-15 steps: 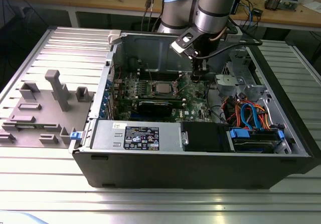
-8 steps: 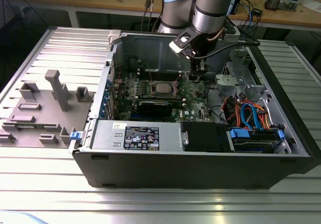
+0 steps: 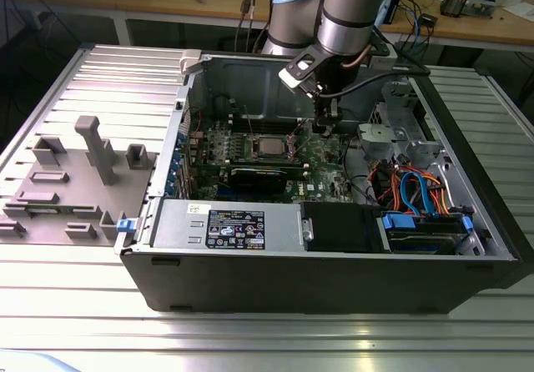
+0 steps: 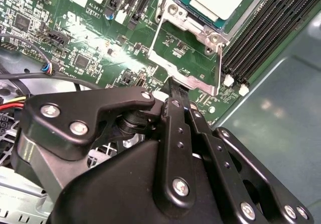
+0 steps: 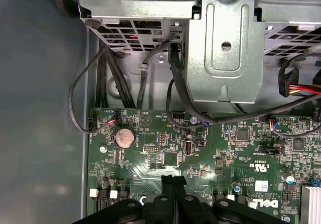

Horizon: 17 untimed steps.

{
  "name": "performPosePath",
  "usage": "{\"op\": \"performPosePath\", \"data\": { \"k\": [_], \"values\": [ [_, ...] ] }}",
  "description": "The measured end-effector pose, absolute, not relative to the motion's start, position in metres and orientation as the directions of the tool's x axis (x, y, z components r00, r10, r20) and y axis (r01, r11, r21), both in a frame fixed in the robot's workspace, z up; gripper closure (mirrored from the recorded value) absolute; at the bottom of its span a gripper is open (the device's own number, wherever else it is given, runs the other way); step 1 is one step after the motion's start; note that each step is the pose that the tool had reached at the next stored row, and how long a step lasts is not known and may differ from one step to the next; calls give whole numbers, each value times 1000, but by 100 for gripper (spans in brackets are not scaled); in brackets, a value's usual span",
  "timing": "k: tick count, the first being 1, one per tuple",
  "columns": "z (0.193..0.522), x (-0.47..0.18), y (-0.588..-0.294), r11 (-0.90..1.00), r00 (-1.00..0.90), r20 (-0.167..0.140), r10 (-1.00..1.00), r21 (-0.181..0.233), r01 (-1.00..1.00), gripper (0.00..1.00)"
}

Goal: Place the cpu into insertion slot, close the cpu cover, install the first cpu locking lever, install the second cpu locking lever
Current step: 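Close the cpu cover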

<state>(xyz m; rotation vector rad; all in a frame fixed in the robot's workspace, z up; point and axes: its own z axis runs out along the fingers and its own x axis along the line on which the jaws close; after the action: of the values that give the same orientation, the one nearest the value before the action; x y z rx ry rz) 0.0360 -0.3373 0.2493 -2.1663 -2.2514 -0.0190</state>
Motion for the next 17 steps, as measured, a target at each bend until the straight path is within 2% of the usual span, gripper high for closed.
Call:
{"op": "performPosePath", "data": {
  "k": [17],
  "values": [
    [249,28,-337,38,-38,21,999,-3,999,89]
  ]
}}
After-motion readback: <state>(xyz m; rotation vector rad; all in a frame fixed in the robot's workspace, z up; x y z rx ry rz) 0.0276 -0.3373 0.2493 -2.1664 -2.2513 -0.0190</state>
